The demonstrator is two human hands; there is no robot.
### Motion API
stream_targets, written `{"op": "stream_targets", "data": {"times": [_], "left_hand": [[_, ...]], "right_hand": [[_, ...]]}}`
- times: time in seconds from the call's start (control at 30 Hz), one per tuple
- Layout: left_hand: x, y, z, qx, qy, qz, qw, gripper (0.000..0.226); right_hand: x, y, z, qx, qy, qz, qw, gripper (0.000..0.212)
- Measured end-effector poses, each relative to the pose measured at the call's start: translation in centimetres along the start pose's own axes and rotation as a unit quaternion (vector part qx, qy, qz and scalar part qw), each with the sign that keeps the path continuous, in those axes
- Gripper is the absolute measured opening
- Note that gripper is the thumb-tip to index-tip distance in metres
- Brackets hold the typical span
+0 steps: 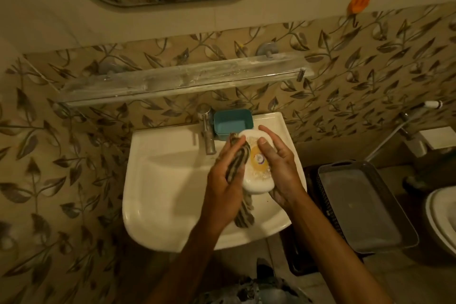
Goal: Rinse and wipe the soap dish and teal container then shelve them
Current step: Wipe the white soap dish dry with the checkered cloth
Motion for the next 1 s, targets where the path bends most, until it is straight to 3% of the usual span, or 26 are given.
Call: {"op": "stream_targets", "data": {"times": [0.13,0.3,0.37,0.5,0.63,0.73,0.83,0.9,1.0], "left_hand": [[-0.9,-1.7,-2.4,0.005,-0.006,0.031,0.999,0.046],[0.0,-2.5,-2.1,-0.051,-0.008,0.043,0.998,0.045],[0.3,-3.4,-2.4,-0.089,-0.013,0.055,0.994,0.046],[0.4,-4.3,-1.6,-0.146,-0.012,0.086,0.985,0.045],[1.6,-3.6,0.1,-0.081,-0.051,0.068,0.993,0.045],[2.2,-4.3,-0.5,-0.002,-0.115,0.042,0.992,0.040],[1.4,-3.1,-1.6,0.152,-0.125,-0.011,0.980,0.039],[1.2,-2.6,-2.0,0.173,-0.125,0.003,0.977,0.038],[2.8,-3.0,-1.4,0.092,-0.139,0.045,0.985,0.042]], "right_hand": [[0.3,1.6,0.7,0.095,0.002,0.051,0.994,0.045],[0.4,0.1,0.0,-0.022,0.033,0.019,0.999,0.023],[-0.6,0.3,0.4,-0.031,0.047,-0.003,0.998,0.016],[-2.5,1.4,1.9,-0.034,0.044,-0.008,0.998,0.042],[-2.1,1.1,1.9,-0.030,0.001,0.048,0.998,0.040],[-1.3,0.8,1.7,0.079,0.000,0.126,0.989,0.040],[-1.1,1.5,2.0,0.187,-0.004,0.195,0.963,0.036],[-0.4,1.3,1.7,0.173,-0.026,0.201,0.964,0.032],[0.1,-0.5,0.5,0.054,-0.022,0.139,0.989,0.022]]}}
Point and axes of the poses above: each hand's wrist, its own z-axis away from the middle knuckle, its own y-axis out of the palm, x = y × z, the point moved 9 cm from there along -z, towards the middle knuckle, and after that the axes turned 6 degrees about z, right-handed, at the moved point
